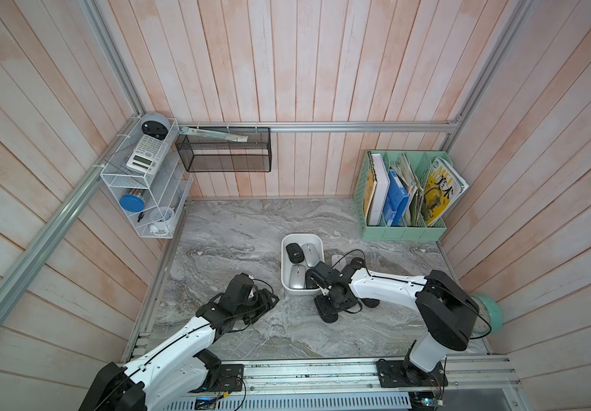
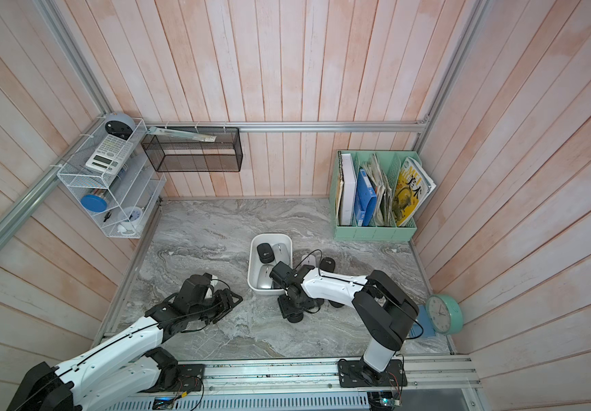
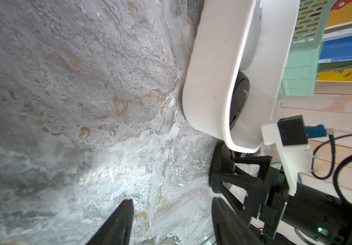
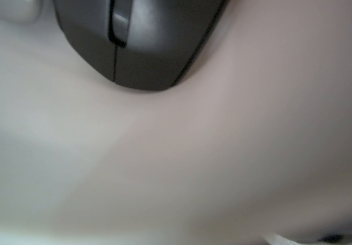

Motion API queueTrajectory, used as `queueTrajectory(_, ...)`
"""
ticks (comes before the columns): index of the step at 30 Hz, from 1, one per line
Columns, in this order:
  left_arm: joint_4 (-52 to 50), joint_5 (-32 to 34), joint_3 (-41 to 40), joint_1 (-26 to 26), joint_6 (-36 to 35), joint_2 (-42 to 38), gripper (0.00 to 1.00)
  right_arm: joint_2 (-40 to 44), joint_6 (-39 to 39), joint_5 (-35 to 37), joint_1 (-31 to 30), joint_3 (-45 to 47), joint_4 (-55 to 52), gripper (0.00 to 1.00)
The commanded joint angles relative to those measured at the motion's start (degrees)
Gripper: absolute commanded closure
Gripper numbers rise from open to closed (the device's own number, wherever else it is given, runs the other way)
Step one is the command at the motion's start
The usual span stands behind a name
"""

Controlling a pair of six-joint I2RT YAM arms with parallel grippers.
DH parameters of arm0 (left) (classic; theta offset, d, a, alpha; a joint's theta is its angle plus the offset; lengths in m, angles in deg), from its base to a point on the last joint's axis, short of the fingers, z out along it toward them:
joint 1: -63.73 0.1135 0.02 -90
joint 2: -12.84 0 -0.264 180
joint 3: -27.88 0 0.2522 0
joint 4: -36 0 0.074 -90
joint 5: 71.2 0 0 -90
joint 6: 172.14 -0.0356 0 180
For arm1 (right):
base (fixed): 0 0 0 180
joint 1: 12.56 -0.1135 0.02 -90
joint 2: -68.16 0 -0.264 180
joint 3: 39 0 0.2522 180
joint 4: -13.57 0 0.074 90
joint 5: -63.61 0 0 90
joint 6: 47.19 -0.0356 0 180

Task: Put the mouse in the storage box
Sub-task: Pick up the mouse from the center of the board.

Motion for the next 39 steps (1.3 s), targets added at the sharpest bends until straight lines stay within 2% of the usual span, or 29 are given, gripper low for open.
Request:
queueTrajectory(1,0.7,0.6,1.0,-0.3,-0.2,0.7,0.36,-0.8,-1.3,1.0,-1.0,3.5,-1.8,0.41)
queueTrajectory(5,2.1,-0.4,1.1,-0.3,0.1,1.4,0.36,2.4,-2.1,1.7,-2.0,4.9,-2.3,0.42)
queueTrajectory(12,11.8,-5.1,2.3,-0.5,0.5,5.1,0.32,13.7,-4.7,4.2,-3.0,6.7,-5.7,0.44)
queueTrajectory(21,15.6,-6.2,6.1,-0.2,0.5,9.8,0.3,19.5,-2.9,8.4,-3.0,1.4,-12.0,0.43)
queueTrajectory(24,15.4,-7.2,6.9,2.0,0.8,9.4,0.29,19.0,-2.0,11.1,-3.0,-2.1,-12.9,0.43)
queueTrajectory(27,14.5,-9.6,7.9,6.3,1.9,9.8,0.29,17.7,-2.1,14.9,-3.0,-6.0,-12.9,0.42)
queueTrajectory(31,11.3,-12.5,10.6,10.4,1.5,12.0,0.29,14.8,0.9,18.1,-2.9,-10.5,-8.8,0.42)
queueTrajectory(35,3.2,-8.5,14.4,11.4,-0.9,13.7,0.28,9.8,2.6,18.6,-1.1,-14.6,-3.0,0.42)
queueTrajectory(39,2.6,-7.2,17.1,12.4,-1.9,14.0,0.28,2.0,3.4,16.3,0.8,-22.1,-0.4,0.42)
